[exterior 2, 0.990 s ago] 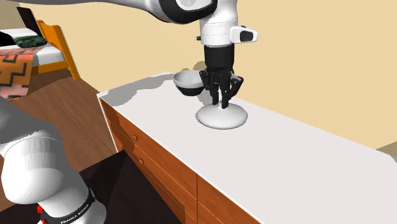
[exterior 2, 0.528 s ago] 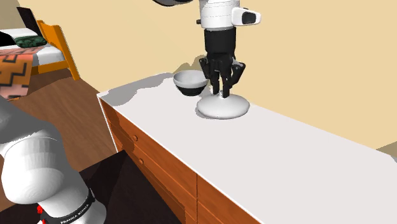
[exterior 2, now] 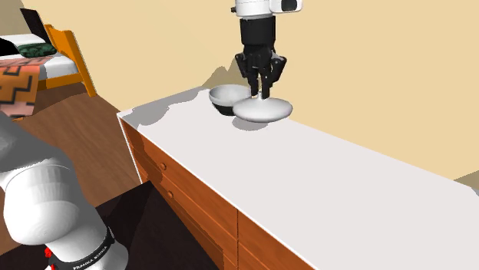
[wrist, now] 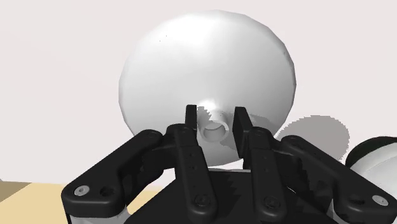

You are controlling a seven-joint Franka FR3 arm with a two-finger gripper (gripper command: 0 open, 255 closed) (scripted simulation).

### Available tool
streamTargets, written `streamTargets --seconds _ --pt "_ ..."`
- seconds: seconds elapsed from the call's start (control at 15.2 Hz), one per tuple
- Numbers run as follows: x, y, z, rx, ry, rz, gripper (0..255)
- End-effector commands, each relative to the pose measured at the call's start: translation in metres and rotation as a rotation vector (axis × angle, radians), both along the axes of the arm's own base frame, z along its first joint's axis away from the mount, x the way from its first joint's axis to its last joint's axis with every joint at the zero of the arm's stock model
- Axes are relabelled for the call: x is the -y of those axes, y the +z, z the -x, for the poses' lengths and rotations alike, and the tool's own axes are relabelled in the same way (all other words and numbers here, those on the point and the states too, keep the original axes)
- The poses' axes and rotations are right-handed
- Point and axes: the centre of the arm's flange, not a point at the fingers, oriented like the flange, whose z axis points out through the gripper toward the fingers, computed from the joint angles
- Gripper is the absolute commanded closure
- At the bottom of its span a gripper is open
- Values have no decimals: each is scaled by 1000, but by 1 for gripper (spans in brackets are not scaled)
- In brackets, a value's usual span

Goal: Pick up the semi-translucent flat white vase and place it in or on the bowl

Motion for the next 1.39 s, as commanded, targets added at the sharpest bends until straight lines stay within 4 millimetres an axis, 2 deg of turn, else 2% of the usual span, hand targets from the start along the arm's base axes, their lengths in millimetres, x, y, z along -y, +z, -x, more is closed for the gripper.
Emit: streamTargets --seconds 0.0,1.32 --pt "-22 2 -11 1 -1 0 255" --pt "-254 26 -134 1 -1 0 255"
